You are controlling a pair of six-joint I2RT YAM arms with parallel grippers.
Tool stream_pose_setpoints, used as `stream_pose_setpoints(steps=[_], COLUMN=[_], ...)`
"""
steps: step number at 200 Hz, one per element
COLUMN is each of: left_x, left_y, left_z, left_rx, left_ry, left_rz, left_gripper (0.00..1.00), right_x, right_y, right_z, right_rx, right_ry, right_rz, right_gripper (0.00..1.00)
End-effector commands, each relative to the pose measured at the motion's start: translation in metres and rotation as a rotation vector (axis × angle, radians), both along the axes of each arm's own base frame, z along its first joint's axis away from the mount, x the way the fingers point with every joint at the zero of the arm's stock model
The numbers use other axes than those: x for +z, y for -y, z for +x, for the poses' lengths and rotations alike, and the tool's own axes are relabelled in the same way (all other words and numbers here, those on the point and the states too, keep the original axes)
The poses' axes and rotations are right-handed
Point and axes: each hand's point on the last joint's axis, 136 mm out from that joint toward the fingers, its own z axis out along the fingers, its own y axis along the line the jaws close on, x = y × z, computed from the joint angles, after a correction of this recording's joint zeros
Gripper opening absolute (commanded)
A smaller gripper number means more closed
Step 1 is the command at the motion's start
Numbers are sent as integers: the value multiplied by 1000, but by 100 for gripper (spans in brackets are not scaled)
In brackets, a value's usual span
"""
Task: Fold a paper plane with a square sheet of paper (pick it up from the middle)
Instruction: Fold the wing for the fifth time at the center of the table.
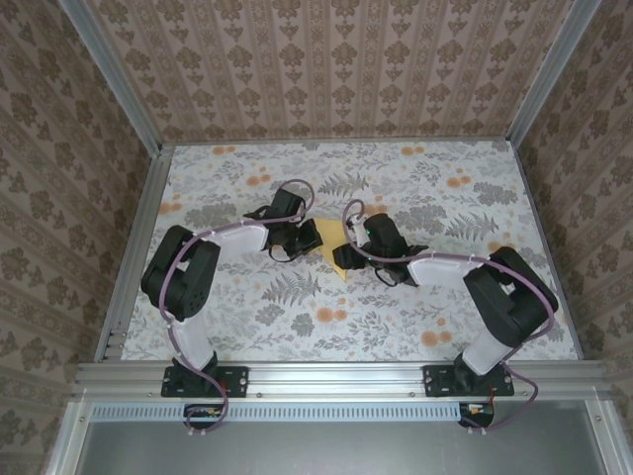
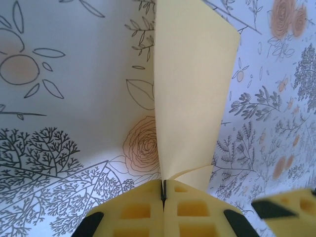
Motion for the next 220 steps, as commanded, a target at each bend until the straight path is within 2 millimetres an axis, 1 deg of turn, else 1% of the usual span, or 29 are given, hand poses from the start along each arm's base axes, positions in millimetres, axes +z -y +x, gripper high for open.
stream_pose_setpoints(steps=[1,28,58,94,122,138,176,220], left_x=[16,17,22,26,29,29,27,26], left_y=[-1,1,1,1,1,1,0,-3], left_z=[1,-1,-1,-2,-2,-3,-4,-5], left_rx=[25,29,39,51,55,59,68,78], left_ry=[4,-3,-3,-6,-6,-11,-21,-28], left_rz=[10,5,-6,-18,-28,-29,-28,-27], left_gripper=[0,0,0,0,0,0,0,0], right_x=[13,6,-10,-19,-24,-26,-22,-26], right_y=[5,-9,-23,-34,-36,-35,-35,-39], right_z=[5,-3,-8,-2,4,7,14,19], right_rx=[0,52,88,88,71,53,24,21], right_ry=[215,301,354,380,392,403,436,446], right_rz=[-157,-228,-276,-304,-306,-312,-306,-314], right_gripper=[56,53,54,56,55,52,43,37])
